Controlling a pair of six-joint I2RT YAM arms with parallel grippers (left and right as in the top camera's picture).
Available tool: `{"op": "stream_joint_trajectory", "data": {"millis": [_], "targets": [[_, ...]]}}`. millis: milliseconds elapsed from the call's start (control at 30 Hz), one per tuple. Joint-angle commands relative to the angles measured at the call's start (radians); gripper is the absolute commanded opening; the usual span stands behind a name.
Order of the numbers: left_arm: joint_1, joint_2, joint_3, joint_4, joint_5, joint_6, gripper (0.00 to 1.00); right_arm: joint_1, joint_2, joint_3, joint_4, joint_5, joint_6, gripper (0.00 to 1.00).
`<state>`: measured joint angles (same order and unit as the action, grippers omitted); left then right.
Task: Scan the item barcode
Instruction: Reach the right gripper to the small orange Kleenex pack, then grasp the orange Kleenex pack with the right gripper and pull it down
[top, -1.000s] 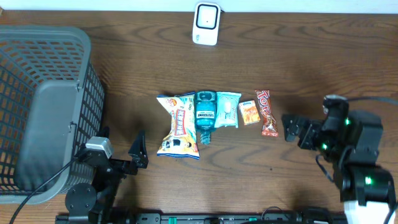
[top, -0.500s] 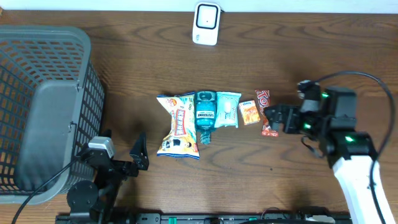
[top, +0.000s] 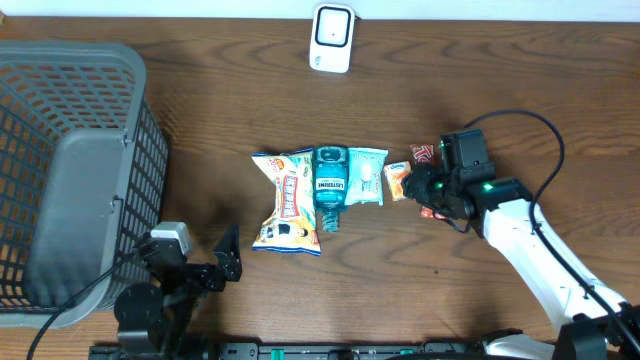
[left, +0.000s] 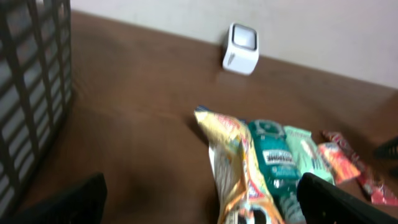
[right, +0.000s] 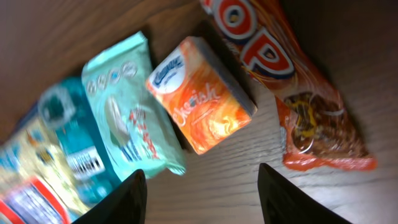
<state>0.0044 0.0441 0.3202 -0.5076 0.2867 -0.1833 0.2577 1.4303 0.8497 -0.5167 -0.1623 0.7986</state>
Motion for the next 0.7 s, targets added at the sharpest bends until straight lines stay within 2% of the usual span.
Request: {"op": "stream_joint_trajectory", "data": {"millis": [0,67,167,333,467,533,600,633,667], "targets": [[-0.004,0.001,0.003,-0.063,0.009,0.006,0.98,0.0,0.034,0.013,0.024,0.022,0.299,0.5],[-0.004,0.001,0.003,-0.109,0.009,0.005,0.98,-0.001,0.057,0.012,0.035,0.022,0.319,0.53],[-0.004,0.001,0.003,-0.182,0.009,0.006,0.98,-0.001,0.099,0.012,0.068,0.023,0.331,0.64],[-0.004,0.001,0.003,-0.332,0.008,0.006,0.98,-0.001,0.211,0.012,0.153,0.017,0.331,0.63],[-0.004,0.001,0.003,-0.417,0.009,0.006,0.98,-0.001,0.288,0.012,0.21,0.002,0.332,0.56],[-0.004,0.001,0.003,-0.441,0.008,0.006,0.98,-0.001,0.324,0.012,0.232,0.013,0.332,0.46],[-0.004,0.001,0.003,-0.449,0.008,0.006,0.98,-0.002,0.356,0.012,0.243,0.034,0.335,0.32],[-0.004,0.001,0.003,-0.449,0.008,0.006,0.98,-0.002,0.378,0.012,0.243,0.053,0.342,0.13],[-0.004,0.001,0.003,-0.449,0.008,0.006,0.98,-0.002,0.388,0.012,0.243,0.059,0.341,0.03]]}}
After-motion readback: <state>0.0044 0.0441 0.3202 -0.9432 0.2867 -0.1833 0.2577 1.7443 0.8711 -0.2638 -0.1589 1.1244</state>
